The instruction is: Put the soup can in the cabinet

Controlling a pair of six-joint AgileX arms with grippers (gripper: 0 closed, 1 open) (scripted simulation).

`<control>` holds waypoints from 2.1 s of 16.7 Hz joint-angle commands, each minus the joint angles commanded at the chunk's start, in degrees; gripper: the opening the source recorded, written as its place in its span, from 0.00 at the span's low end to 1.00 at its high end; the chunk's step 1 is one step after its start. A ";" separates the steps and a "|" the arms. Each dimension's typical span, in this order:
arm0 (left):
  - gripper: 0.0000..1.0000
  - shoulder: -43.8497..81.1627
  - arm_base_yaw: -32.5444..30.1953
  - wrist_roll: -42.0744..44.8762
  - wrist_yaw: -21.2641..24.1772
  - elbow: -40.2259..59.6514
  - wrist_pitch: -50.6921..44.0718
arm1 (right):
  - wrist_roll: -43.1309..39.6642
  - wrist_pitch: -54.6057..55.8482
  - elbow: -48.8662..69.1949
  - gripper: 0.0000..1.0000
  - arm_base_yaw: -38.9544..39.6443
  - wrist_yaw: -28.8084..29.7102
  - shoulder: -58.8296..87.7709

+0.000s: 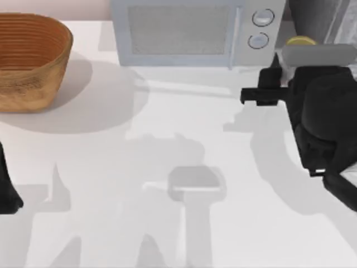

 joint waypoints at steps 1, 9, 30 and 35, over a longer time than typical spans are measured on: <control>1.00 0.00 0.00 0.00 0.00 0.00 0.00 | -0.57 -0.92 -1.39 0.00 -1.11 -1.01 -2.43; 1.00 0.00 0.00 0.00 0.00 0.00 0.00 | -2.33 -14.17 -15.50 0.00 -14.09 -13.26 -35.88; 1.00 0.00 0.00 0.00 0.00 0.00 0.00 | -3.98 -48.81 -36.22 0.00 -33.46 -34.98 -93.37; 1.00 0.00 0.00 0.00 0.00 0.00 0.00 | -3.67 -51.04 -27.18 0.00 -32.07 -34.14 -85.80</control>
